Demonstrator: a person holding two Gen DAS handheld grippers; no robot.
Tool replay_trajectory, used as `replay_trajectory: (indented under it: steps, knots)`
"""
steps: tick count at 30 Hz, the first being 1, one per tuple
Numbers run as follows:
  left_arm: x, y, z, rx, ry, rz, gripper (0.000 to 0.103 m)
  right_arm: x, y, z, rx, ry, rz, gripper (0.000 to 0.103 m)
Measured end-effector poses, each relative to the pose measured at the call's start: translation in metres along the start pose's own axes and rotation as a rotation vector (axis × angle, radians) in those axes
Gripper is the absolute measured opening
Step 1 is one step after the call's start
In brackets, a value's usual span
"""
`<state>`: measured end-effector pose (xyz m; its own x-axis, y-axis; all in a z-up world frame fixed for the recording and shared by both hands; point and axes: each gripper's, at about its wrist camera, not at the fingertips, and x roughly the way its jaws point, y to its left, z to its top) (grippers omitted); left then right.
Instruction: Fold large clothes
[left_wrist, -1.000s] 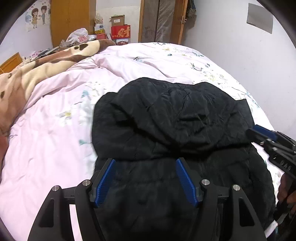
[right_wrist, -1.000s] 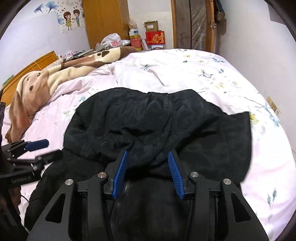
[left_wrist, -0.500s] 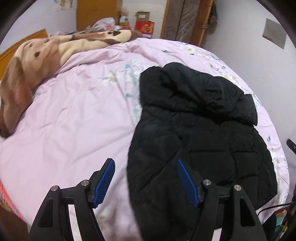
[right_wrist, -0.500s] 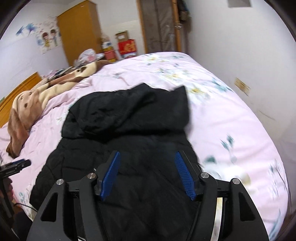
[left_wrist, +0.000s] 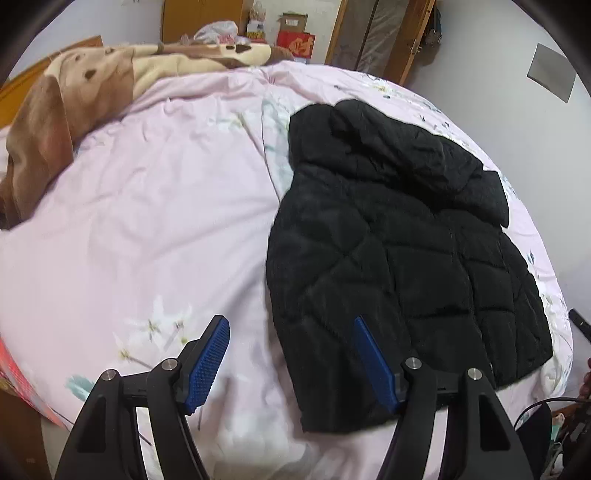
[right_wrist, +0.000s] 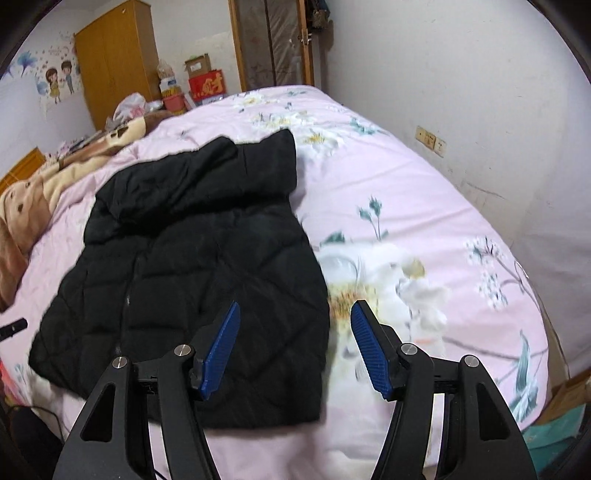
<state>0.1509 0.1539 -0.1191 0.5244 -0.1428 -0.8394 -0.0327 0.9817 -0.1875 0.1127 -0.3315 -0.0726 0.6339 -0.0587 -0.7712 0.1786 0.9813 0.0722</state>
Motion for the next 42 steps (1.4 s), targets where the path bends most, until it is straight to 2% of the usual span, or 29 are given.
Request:
replay_trajectory:
  steps: [2,6,10,12,19,27,29,31,32,34,35,39,42]
  knots:
    - [0.006,0.004,-0.008,-0.021,0.011,-0.011,0.069,0.007,-0.002,-0.011,0.009,0.027,-0.005,0.063]
    - [0.020,0.009,-0.020,-0.056,0.047,-0.015,0.069,0.018,-0.007,-0.031,0.023,0.071,-0.027,0.073]
    - [0.033,0.008,-0.028,-0.081,0.080,-0.068,0.069,0.029,-0.010,-0.047,0.029,0.118,-0.009,0.075]
    - [0.039,0.006,-0.030,-0.087,0.084,-0.062,0.069,0.033,-0.012,-0.052,0.054,0.132,0.005,0.076]
    - [0.057,-0.001,-0.037,-0.114,0.120,-0.083,0.070,0.044,-0.007,-0.055,0.052,0.133,0.032,0.076]
    - [0.060,-0.008,-0.038,-0.128,0.109,-0.077,0.067,0.052,0.004,-0.055,0.029,0.151,0.046,0.076]
    - [0.058,-0.009,-0.039,-0.129,0.104,-0.095,0.051,0.052,0.005,-0.055,0.030,0.153,0.048,0.072]
    - [0.052,-0.014,-0.039,-0.099,0.083,-0.081,0.045,0.051,0.008,-0.055,0.021,0.157,0.056,0.050]
    - [0.049,-0.016,-0.039,-0.086,0.077,-0.077,0.040,0.051,0.009,-0.054,0.013,0.156,0.040,0.049]
    - [0.042,-0.020,-0.037,-0.062,0.059,-0.069,0.034,0.048,0.013,-0.052,-0.002,0.148,0.042,0.037]
    - [0.038,-0.021,-0.036,-0.059,0.051,-0.071,0.030,0.045,0.014,-0.051,-0.006,0.140,0.047,0.035]
    - [0.020,-0.029,-0.032,-0.032,0.012,-0.075,0.024,0.034,0.020,-0.048,-0.028,0.103,0.059,0.020]
    - [0.006,-0.033,-0.030,-0.019,-0.007,-0.076,0.023,0.023,0.023,-0.046,-0.041,0.078,0.065,0.017]
